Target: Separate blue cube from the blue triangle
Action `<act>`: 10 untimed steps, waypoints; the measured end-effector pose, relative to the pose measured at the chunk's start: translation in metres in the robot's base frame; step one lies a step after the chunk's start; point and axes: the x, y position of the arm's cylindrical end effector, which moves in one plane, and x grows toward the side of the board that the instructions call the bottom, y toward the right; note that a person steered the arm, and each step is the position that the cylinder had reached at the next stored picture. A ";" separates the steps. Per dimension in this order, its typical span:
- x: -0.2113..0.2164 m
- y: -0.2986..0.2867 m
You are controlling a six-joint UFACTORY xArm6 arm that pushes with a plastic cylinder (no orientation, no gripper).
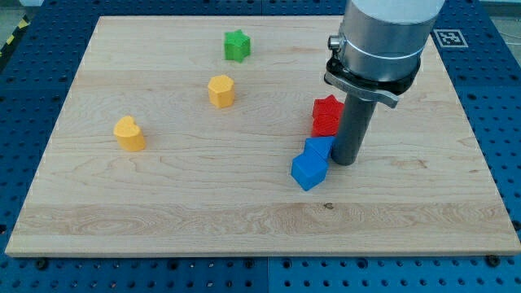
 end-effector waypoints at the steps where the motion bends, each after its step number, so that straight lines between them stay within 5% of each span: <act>1: 0.034 0.007; 3: 0.102 -0.024; 6: 0.042 -0.144; 8: 0.000 -0.110; 10: 0.030 -0.068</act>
